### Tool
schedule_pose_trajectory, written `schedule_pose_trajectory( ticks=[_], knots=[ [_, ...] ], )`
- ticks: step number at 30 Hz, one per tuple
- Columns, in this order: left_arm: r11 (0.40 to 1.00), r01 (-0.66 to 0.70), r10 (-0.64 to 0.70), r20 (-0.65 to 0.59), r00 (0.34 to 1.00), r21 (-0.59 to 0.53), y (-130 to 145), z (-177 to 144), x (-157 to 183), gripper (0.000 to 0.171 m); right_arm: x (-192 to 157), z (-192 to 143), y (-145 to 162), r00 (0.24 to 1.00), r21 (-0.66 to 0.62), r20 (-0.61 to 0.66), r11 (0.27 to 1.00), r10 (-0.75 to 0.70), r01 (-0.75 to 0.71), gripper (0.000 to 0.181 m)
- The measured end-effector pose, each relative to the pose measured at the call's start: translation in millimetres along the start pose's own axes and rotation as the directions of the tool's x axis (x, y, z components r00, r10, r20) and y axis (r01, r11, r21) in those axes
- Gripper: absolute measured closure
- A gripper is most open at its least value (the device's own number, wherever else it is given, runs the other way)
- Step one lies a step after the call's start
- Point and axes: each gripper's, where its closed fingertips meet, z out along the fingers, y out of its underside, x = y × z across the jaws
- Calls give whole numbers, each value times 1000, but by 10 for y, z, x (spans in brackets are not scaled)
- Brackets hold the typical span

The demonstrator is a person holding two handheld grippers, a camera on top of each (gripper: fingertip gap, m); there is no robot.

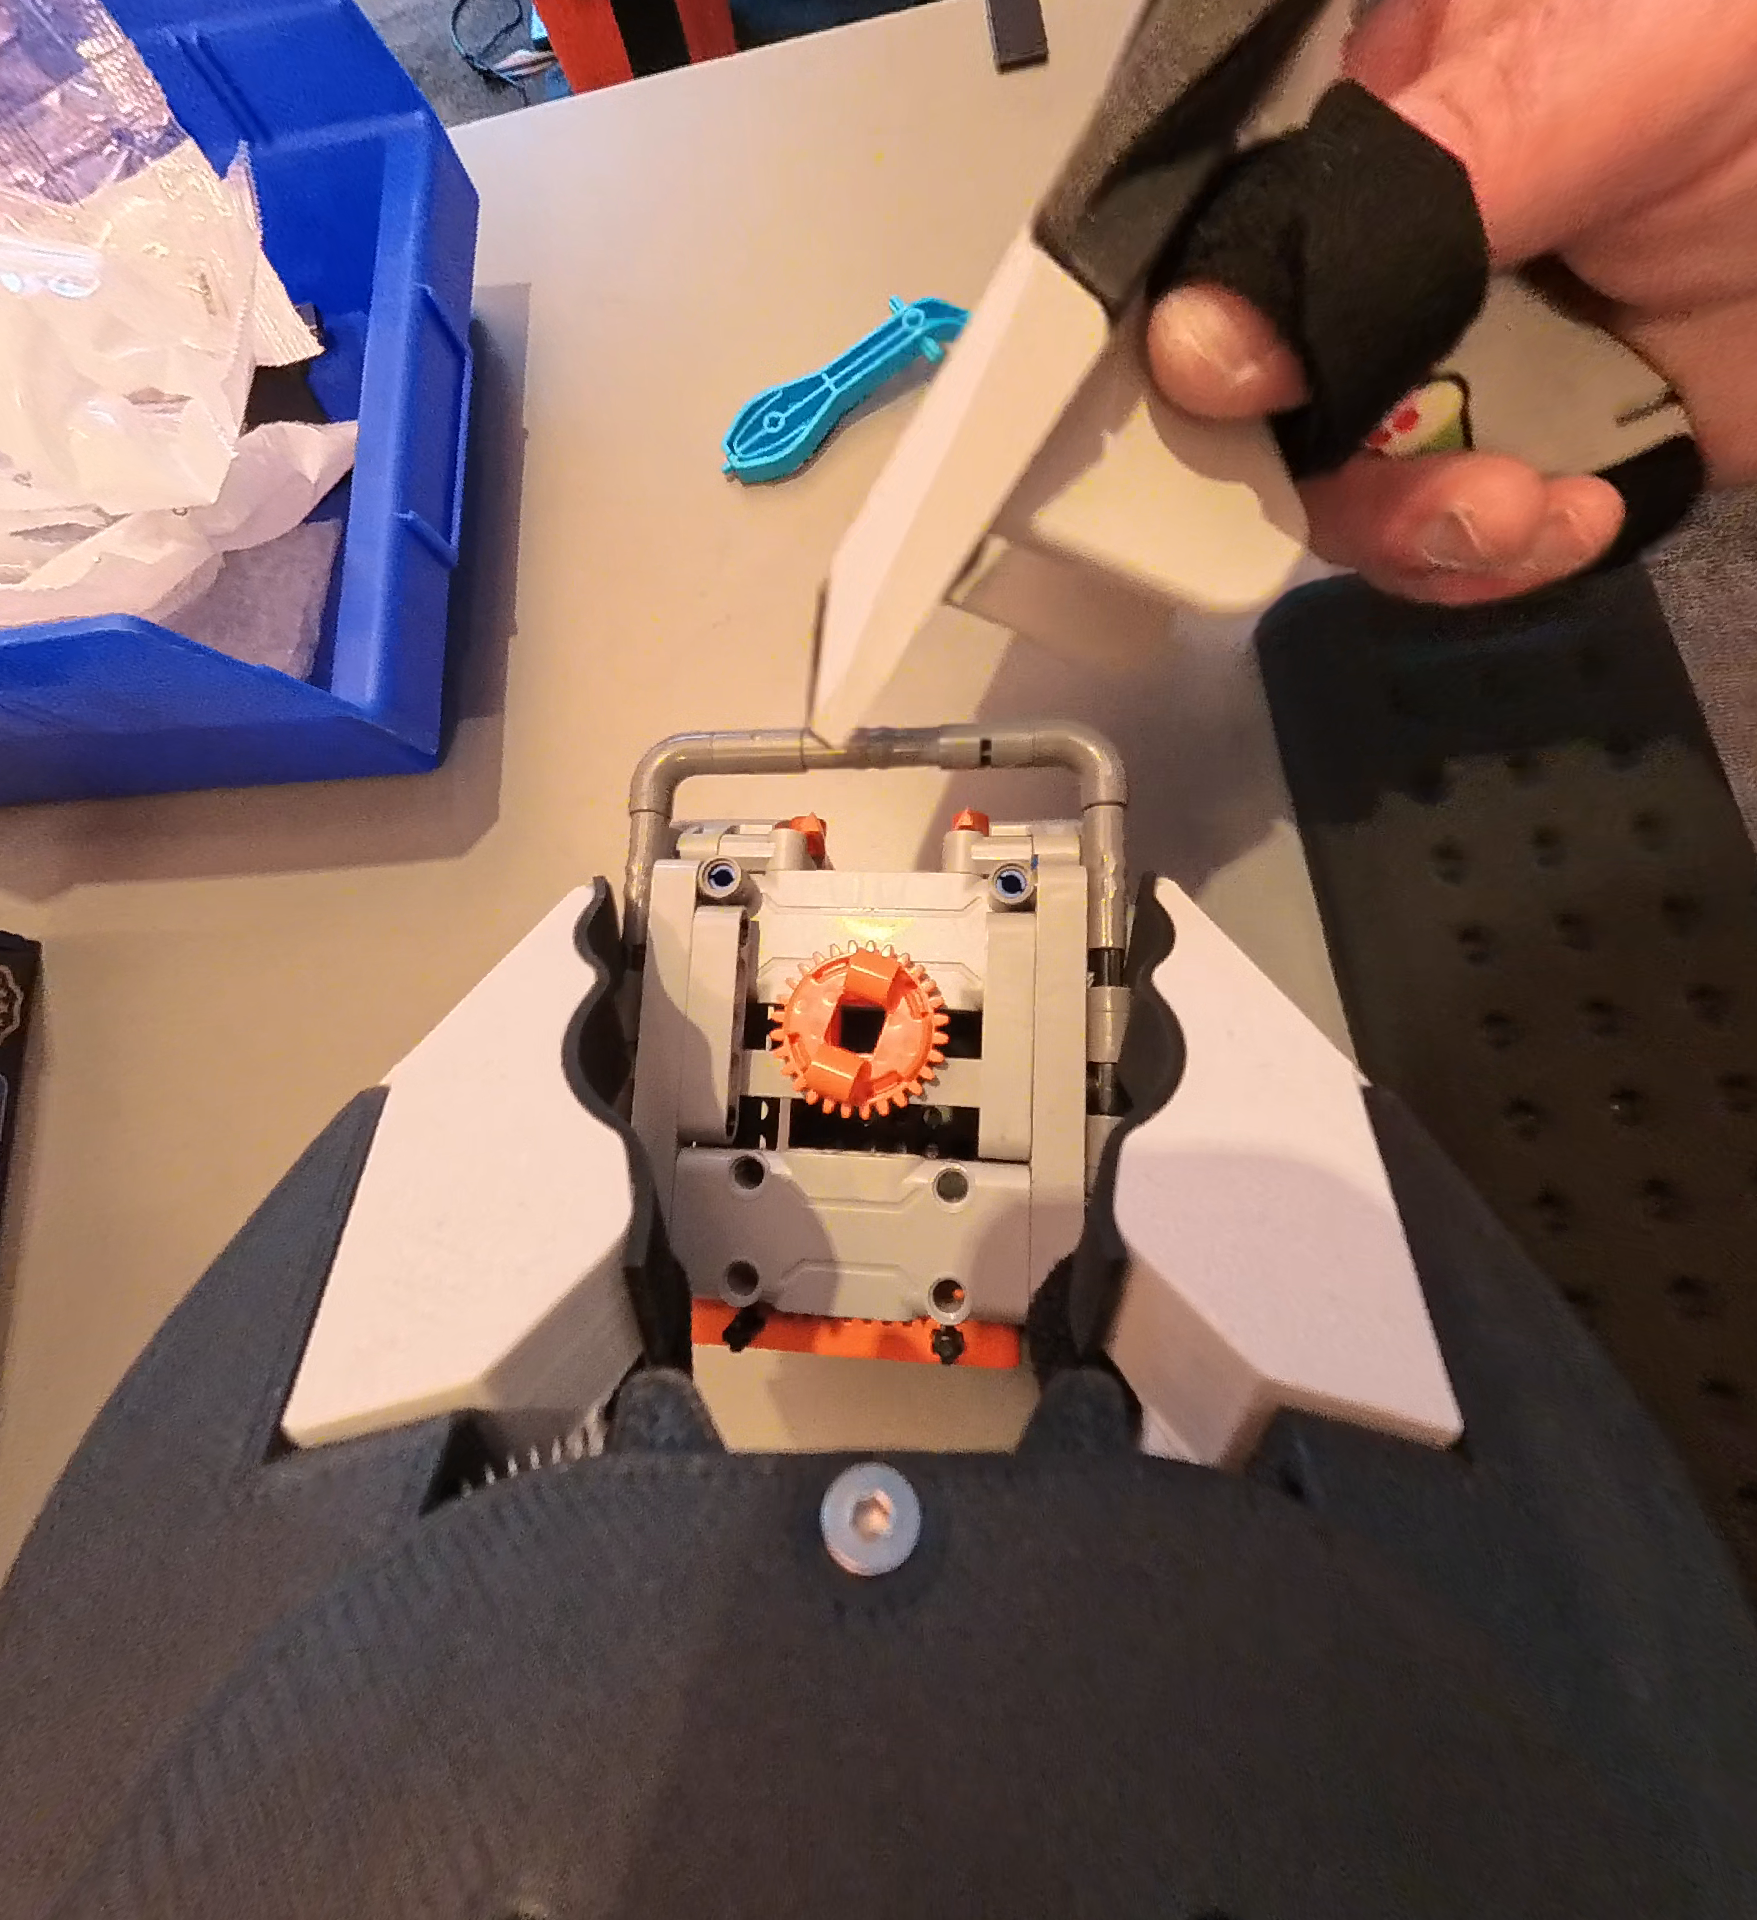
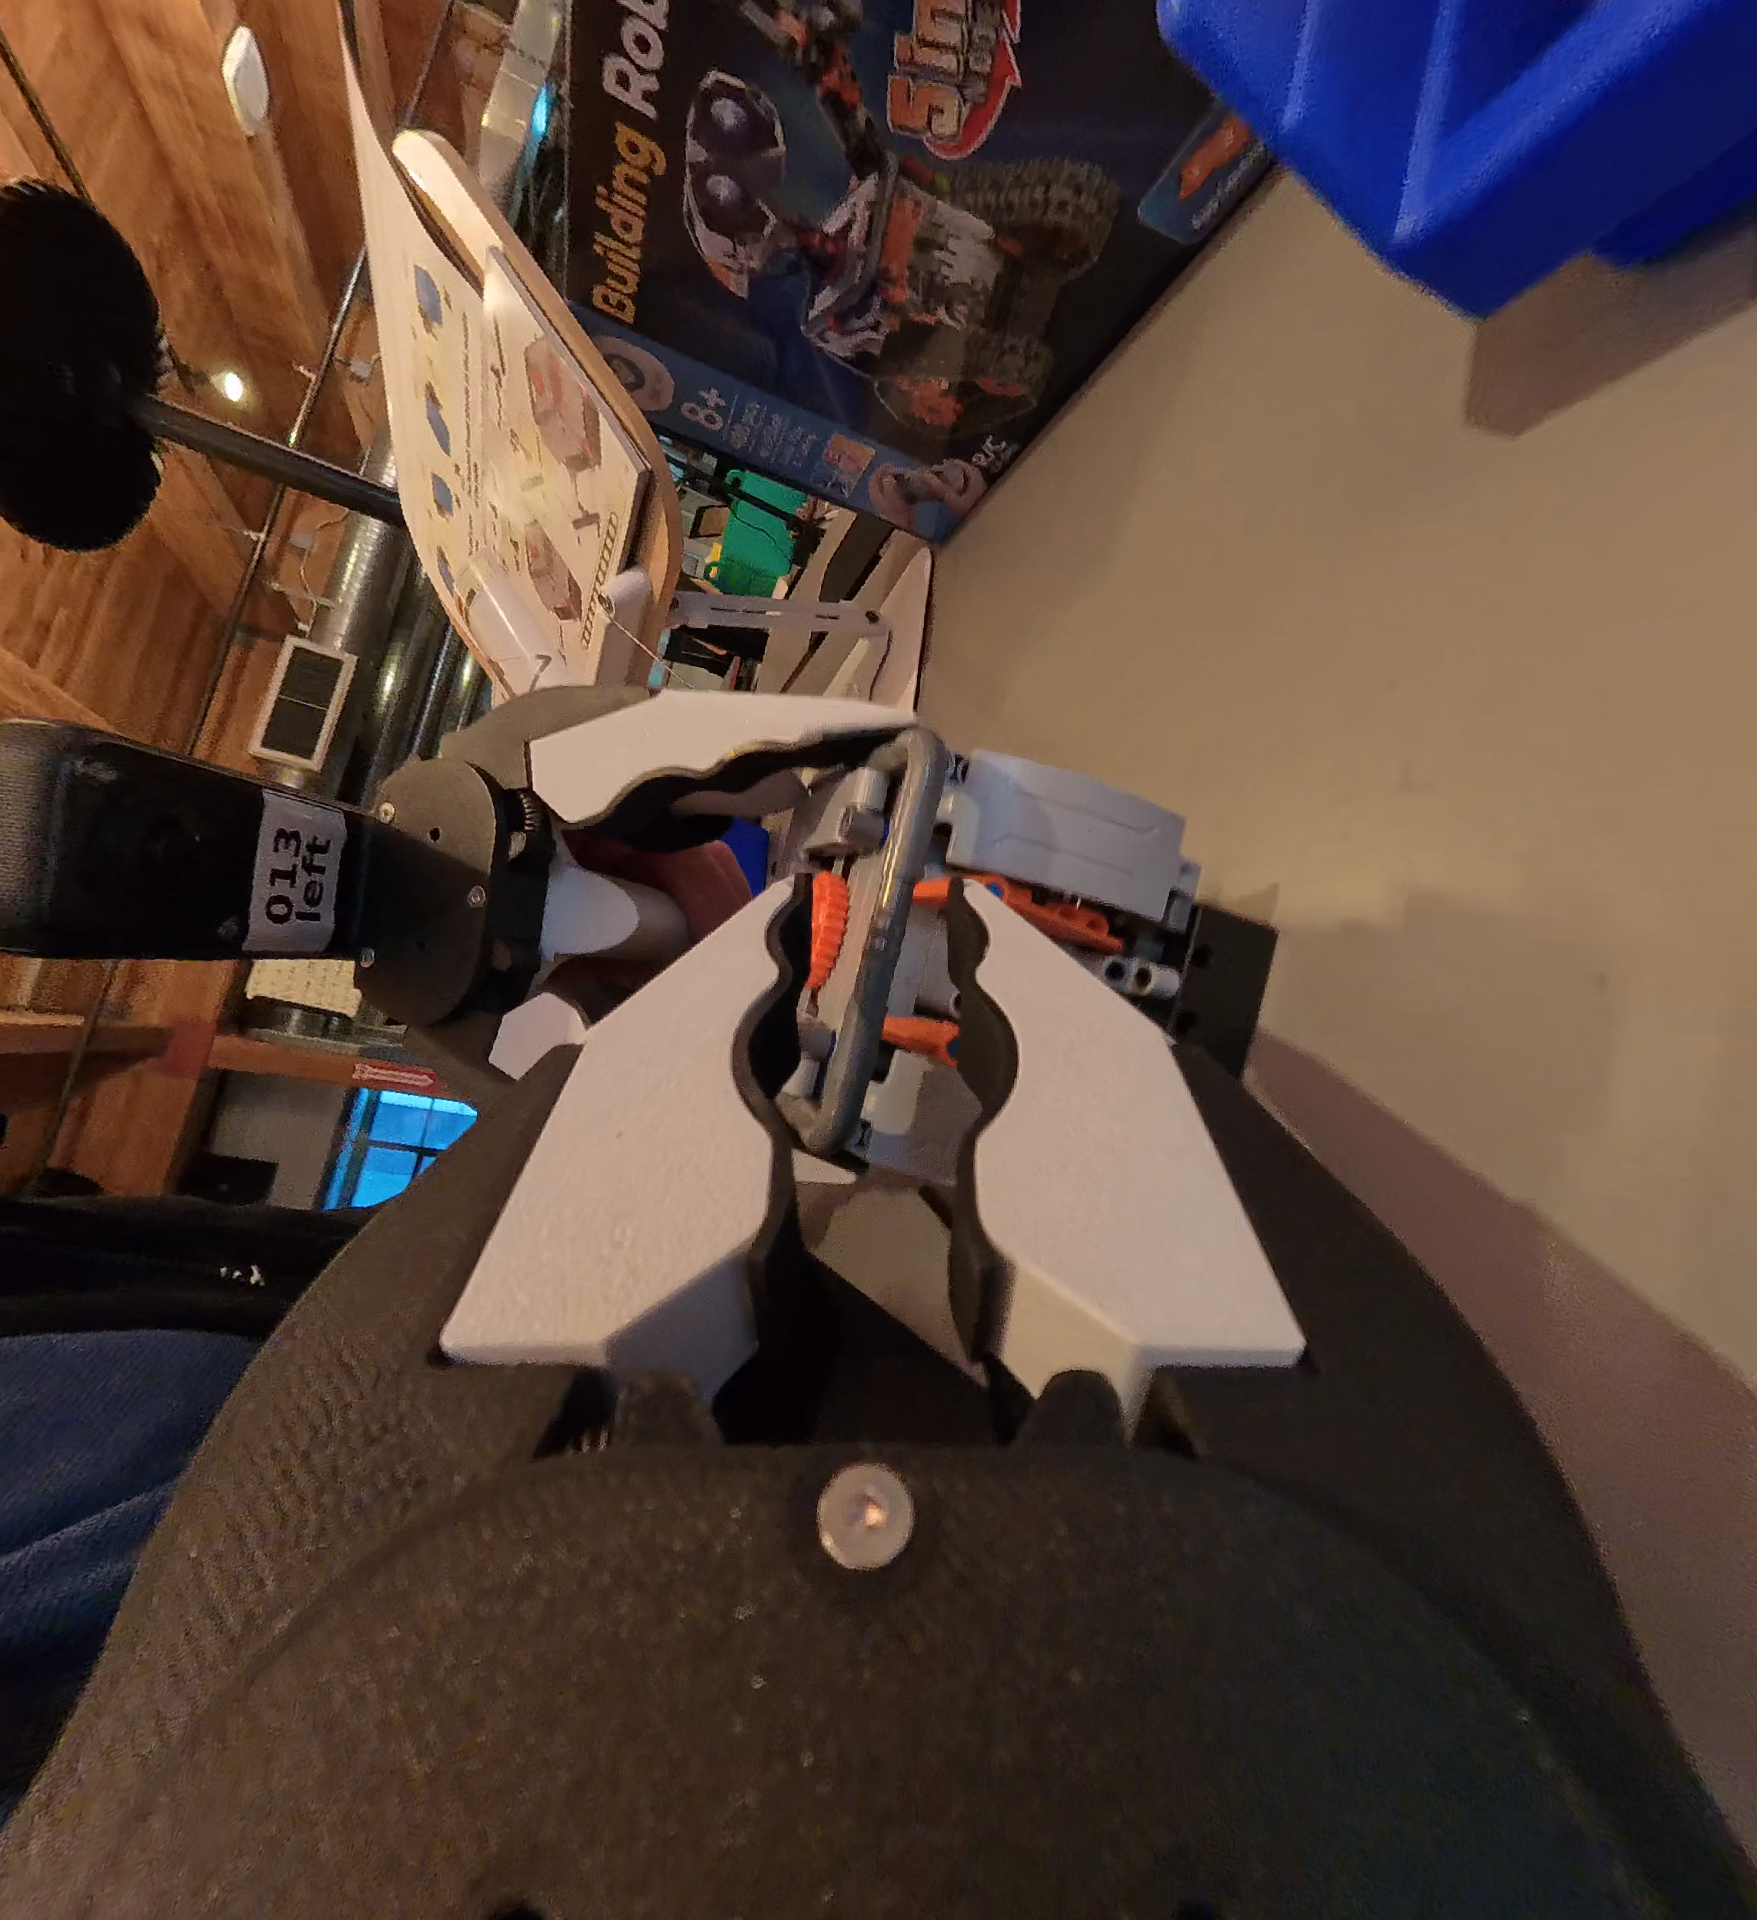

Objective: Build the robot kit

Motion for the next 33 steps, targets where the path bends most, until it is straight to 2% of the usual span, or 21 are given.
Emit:
schedule_pose_trajectory(
  ticks=[4,10,12,17,20,25,29,33],
  knots=[
    [1000,-7,7,-16,1000,9,-2,-10,13,78,53,46,-150,993,-67,10,991,-114,115,164],
    [1000,-24,25,-28,999,13,-2,-15,36,78,55,209,-120,991,-236,86,965,-98,116,168],
    [1000,-22,22,-26,999,15,-3,-15,29,78,40,231,-145,990,-229,103,966,-101,122,176],
    [1000,11,-11,-22,1000,17,12,-58,22,77,26,239,-150,988,-205,114,971,-102,124,176],
    [993,100,-96,-61,994,61,-3,-262,16,86,27,249,-140,989,-175,100,976,-113,129,176],
    [982,169,-170,-6,986,84,136,-610,-193,84,31,269,-109,989,-164,117,980,-94,112,176],
    [978,208,-208,-24,978,5,377,-548,-158,86,16,310,-100,988,-171,117,978,-97,117,176],
    [977,205,-205,-10,979,62,295,-544,-80,101,14,314,-97,988,-167,111,978,-107,124,176]
  ],
)
